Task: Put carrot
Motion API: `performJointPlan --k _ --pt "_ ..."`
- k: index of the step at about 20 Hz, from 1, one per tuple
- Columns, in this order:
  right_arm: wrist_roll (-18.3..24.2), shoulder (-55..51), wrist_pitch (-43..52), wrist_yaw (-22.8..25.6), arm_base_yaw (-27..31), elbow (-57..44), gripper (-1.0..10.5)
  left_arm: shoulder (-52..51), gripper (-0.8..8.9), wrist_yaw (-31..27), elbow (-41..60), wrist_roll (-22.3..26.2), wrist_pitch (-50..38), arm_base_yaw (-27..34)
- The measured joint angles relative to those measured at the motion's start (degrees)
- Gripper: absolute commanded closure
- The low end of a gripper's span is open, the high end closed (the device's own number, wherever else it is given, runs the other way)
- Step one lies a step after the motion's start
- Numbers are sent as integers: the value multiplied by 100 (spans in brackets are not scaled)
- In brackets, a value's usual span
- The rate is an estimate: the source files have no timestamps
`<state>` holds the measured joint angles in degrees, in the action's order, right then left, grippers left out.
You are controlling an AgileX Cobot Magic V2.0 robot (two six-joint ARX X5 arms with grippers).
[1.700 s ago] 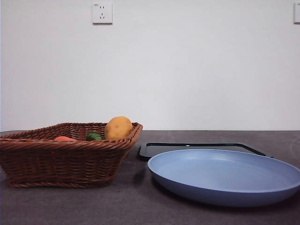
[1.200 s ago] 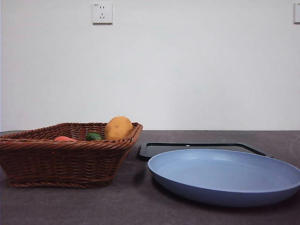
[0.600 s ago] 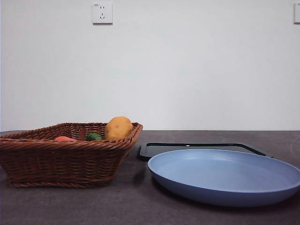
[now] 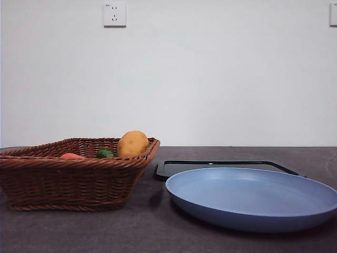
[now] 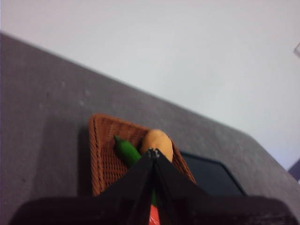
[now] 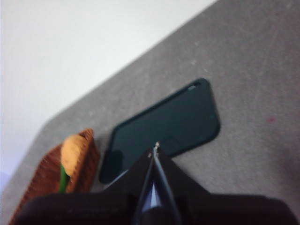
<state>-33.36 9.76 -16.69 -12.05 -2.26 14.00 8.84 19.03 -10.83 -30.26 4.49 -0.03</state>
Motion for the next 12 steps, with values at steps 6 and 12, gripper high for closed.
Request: performJointPlan --k 6,12 --pt "704 1176 -1038 -90 0 1165 943 1333 806 638 -1021 487 310 -2" --pt "1322 2461 -1801 -761 0 2135 943 2826 806 1274 -2221 1292 1360 -2"
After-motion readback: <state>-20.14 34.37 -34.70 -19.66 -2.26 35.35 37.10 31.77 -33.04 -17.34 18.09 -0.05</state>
